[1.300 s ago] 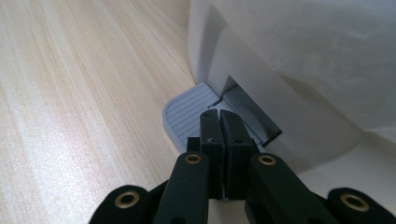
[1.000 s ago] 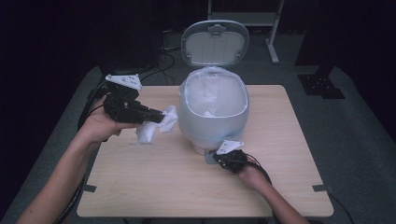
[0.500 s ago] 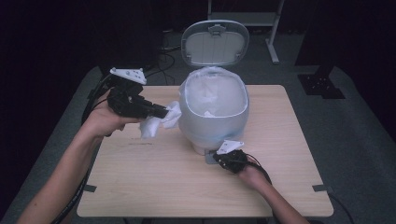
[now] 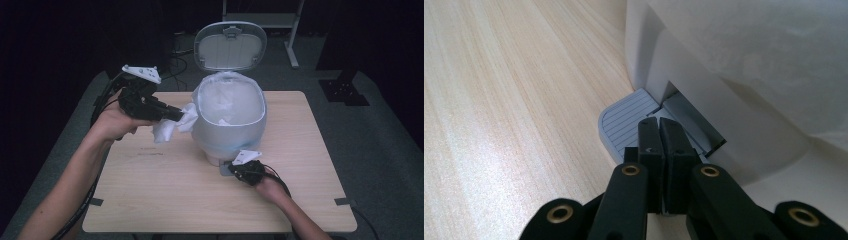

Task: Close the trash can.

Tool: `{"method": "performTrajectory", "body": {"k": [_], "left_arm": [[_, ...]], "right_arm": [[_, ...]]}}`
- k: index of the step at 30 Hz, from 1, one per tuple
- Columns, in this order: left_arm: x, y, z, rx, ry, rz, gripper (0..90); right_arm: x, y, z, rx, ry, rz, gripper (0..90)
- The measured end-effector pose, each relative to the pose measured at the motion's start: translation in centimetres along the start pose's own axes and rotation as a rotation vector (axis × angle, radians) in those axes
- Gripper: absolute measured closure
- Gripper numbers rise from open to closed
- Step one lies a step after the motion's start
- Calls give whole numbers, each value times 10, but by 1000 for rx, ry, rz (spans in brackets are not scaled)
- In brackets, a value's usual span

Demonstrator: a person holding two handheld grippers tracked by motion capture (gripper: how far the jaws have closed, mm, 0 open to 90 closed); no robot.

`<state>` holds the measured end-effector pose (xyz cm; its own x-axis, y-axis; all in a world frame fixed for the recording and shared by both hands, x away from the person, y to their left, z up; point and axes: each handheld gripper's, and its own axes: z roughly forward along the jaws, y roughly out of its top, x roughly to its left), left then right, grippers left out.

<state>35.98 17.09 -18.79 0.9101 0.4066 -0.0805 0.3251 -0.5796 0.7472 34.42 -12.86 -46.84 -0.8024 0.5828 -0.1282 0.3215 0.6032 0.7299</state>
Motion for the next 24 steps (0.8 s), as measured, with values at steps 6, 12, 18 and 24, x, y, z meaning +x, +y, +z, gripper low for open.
{"method": "performTrajectory", "body": {"k": [6, 12, 18, 24], "left_arm": [[1, 6, 2, -2, -1, 5, 854], [0, 12, 4, 1, -3, 7, 853], [3, 17, 7, -1, -1, 8, 853], [5, 24, 14, 4, -9, 11, 853]], "right_arm": [[0, 0, 0, -1, 0, 0, 881], [0, 0, 0, -1, -2, -3, 881], [0, 0, 0, -2, -2, 0, 881], [0, -1, 0, -4, 2, 2, 881]]}}
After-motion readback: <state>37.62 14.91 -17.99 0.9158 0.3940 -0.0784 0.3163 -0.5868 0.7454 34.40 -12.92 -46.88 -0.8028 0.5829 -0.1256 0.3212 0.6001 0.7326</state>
